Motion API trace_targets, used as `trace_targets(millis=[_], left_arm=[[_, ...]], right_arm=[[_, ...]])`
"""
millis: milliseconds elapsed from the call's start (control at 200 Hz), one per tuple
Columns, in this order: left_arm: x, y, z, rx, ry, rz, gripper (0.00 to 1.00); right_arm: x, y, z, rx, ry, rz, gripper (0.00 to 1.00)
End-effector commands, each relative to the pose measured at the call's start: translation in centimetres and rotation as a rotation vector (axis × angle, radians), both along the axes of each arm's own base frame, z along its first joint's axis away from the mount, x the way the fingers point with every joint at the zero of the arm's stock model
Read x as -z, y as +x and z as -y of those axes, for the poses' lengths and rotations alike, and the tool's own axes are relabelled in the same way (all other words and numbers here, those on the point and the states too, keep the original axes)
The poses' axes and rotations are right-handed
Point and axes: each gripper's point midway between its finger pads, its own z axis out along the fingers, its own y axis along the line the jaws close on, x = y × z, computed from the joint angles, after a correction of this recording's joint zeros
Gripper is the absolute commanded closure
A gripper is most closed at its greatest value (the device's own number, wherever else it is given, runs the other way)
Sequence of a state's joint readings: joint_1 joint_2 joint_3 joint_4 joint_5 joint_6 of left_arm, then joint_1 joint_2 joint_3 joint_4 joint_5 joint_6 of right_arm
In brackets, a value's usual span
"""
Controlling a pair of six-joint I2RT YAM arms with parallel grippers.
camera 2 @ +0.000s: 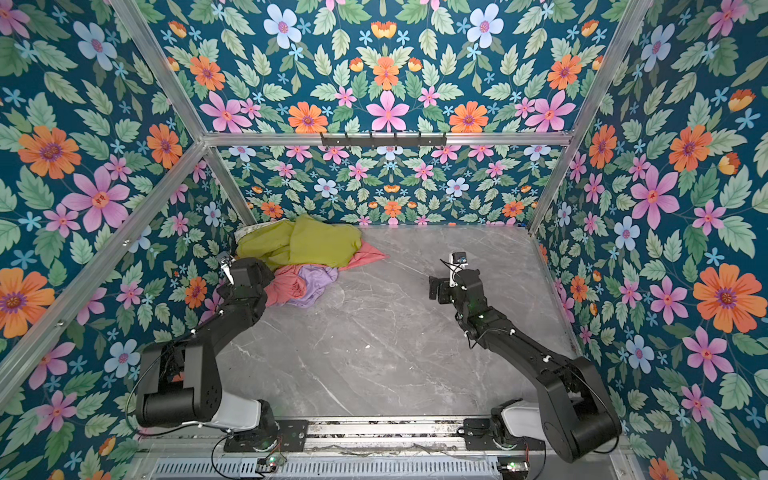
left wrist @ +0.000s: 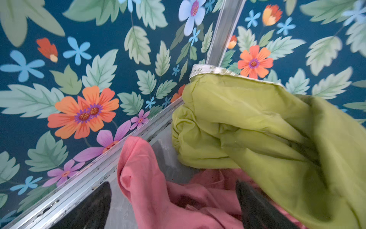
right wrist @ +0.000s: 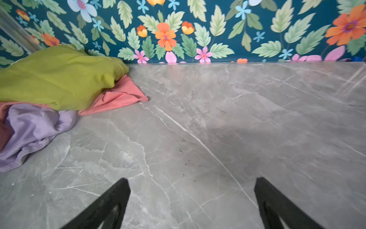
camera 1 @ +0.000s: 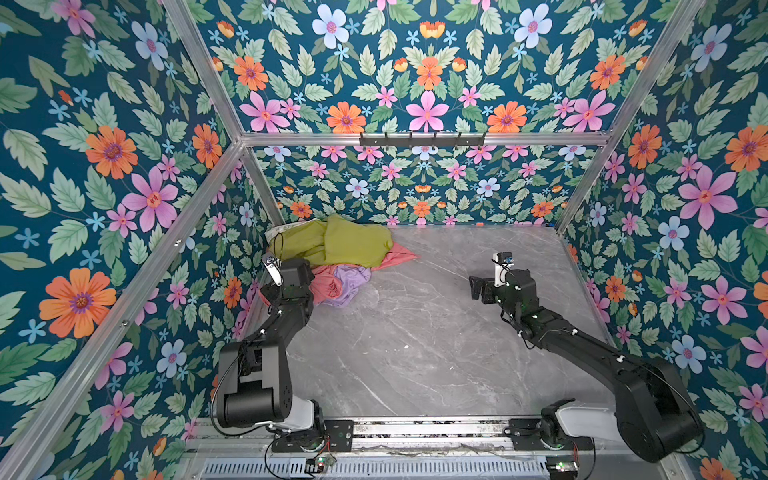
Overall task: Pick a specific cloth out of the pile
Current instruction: 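Pinch the pink cloth in the pile with the left gripper while the right arm approaches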
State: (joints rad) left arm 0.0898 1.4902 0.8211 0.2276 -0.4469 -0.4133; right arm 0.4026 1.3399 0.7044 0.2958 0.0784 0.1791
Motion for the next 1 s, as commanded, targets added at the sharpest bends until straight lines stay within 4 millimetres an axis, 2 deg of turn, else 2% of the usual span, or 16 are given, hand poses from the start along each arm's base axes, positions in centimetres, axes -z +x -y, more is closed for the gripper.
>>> trace_targets(millis=[0,175,315,400,625,820,995], left_arm=[[2.7,-0.6,-0.3,-0.003,-0.090,-0.124,0.00],[5.1,-0.7,-2.1,-0.027,-0.194,-0.184,0.00],[7.0,-0.8,-3.5,-0.048,-0.269,-0.229,0.00],[8.0,-0.8,-4.1,-0.049,-0.302,-0.254,0.02],[8.7,-1.2,-6.1,-0.091,-0.330,-0.246,0.07],[10.3,-0.6,-6.3,-0.085,-0.389,-0.264,0.20],[10.5,0.1,-6.0,-0.074,-0.424,-0.238,0.34]], right_arm=[[0.0,-0.1,-3.8,-0.144,0.023,-0.017,0.00],[1.3,-0.2,-8.1,-0.266,0.016,-0.094,0.00],[1.9,-0.2,-9.8,-0.318,0.025,-0.137,0.00],[1.9,0.0,-10.0,-0.320,0.029,-0.146,0.00],[2.3,-0.2,-10.2,-0.330,0.027,-0.167,0.00],[2.5,-0.3,-10.1,-0.329,0.022,-0.175,0.00],[2.3,-0.3,-10.0,-0.327,0.019,-0.170,0.00]])
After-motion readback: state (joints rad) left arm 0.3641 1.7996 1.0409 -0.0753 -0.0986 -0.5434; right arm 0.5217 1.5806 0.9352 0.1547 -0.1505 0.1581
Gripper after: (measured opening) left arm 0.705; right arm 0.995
